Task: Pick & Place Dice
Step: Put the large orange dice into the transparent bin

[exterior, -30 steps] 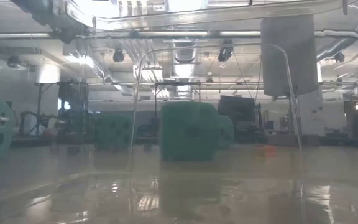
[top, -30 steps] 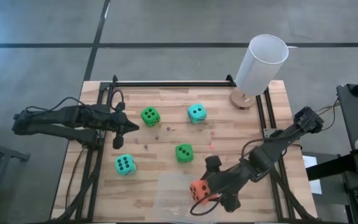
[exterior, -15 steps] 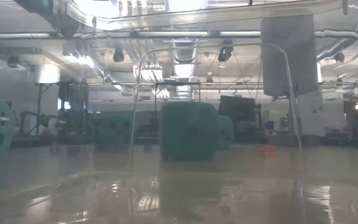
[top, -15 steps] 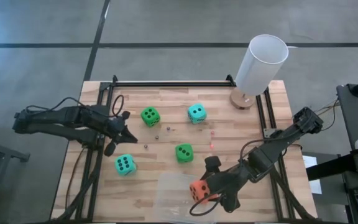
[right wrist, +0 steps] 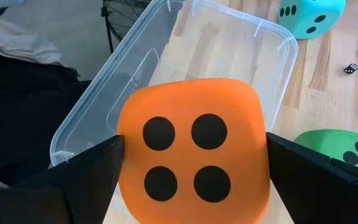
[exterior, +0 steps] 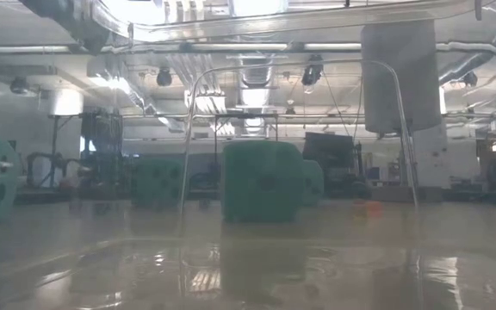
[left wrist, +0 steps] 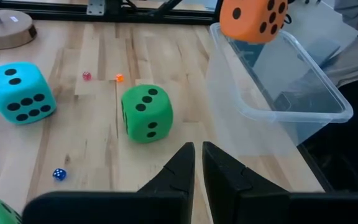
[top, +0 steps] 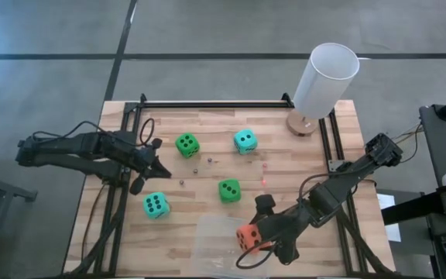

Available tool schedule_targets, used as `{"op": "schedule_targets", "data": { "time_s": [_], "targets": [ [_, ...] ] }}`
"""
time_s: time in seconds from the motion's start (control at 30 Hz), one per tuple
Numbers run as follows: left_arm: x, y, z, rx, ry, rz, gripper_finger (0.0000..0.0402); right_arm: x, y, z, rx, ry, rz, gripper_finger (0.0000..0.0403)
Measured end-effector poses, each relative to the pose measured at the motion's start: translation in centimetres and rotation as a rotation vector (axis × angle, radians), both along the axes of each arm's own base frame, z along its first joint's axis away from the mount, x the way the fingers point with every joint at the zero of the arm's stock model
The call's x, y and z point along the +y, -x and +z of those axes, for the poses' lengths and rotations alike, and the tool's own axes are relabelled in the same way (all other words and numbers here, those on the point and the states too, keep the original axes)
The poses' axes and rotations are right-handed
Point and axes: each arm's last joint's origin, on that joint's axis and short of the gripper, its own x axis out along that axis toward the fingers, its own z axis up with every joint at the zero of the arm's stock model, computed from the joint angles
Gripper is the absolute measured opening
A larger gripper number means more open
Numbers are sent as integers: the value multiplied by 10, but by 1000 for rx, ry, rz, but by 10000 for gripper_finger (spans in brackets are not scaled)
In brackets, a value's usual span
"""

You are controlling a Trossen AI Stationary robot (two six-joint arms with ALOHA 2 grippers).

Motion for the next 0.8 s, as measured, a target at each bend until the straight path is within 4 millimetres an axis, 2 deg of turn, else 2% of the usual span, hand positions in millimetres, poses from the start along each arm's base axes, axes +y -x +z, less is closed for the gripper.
{"op": "schedule_targets", "data": {
  "time_s": [0.8],
  "targets": [
    [0, 0, 0, 0, 0, 0, 38, 0, 0, 0, 1, -5, -9, 366]
  ]
}}
